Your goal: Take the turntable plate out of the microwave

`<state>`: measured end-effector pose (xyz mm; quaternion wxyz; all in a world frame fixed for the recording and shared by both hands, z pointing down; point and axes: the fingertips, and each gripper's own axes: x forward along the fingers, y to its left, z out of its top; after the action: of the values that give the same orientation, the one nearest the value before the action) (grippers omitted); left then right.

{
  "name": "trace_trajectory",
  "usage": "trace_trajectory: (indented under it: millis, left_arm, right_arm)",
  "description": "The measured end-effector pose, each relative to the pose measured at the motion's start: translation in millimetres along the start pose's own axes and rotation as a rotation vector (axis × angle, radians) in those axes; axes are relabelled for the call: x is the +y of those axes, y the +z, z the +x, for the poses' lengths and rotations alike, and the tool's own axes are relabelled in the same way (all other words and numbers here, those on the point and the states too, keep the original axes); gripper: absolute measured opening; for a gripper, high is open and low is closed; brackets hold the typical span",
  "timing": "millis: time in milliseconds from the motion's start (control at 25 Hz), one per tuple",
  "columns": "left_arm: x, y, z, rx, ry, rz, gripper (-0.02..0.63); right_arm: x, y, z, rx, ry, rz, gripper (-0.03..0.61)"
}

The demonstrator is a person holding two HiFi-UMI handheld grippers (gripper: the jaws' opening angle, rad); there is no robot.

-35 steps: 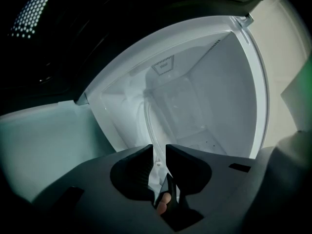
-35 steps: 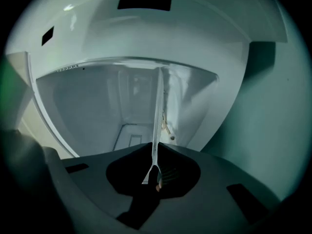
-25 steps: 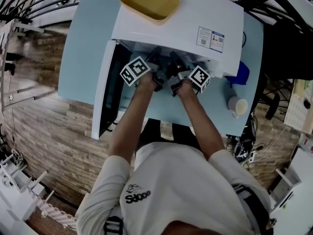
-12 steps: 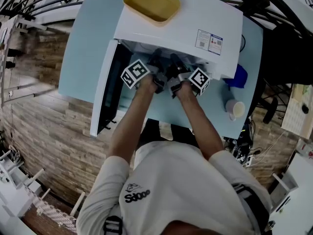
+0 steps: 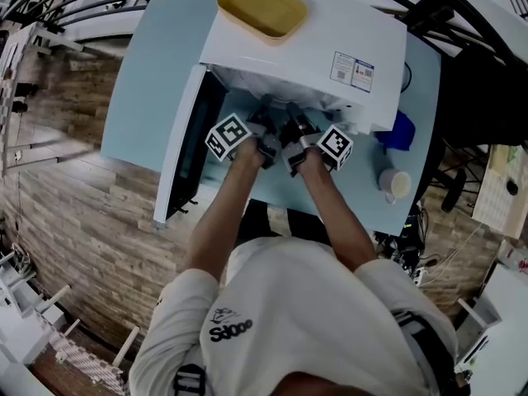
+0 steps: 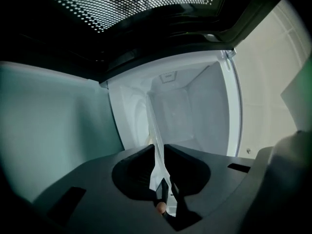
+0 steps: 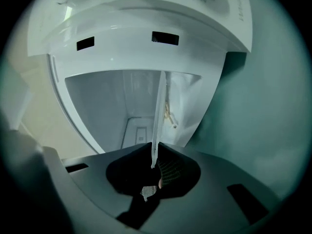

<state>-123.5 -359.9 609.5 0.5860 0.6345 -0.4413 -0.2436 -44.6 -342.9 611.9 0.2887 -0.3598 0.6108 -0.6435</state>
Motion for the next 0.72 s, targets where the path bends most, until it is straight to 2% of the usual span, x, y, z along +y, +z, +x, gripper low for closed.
trace_trajectory:
  millis: [160,360,560,720]
  left_arm:
    - [2.9,-3.9,-2.6,0.002,-0.014,-0.016,0.072]
    - [7.1,4.5,7.2,-0.002,-0.018,-0.037,0.153]
    - [11.7,18.5,24.3,0.003,-0.017,-0.050,0.164]
    - [10.6,23.9,43.0,0.042,-0.033,-0.073,0.166]
  right_arm:
    - [-2.5,-6.5,-8.4,0.014,-0.014,0.009,0.031]
    - [8.1,-6.3,-6.1,0.019,0.002,-0.017,0.032]
    - [9.6,-5.9,-6.9,0.011,0.003,-0.023,0.032]
    - [6.6,-7.0,-6.8,0.022,-0.002,-0.040,0.031]
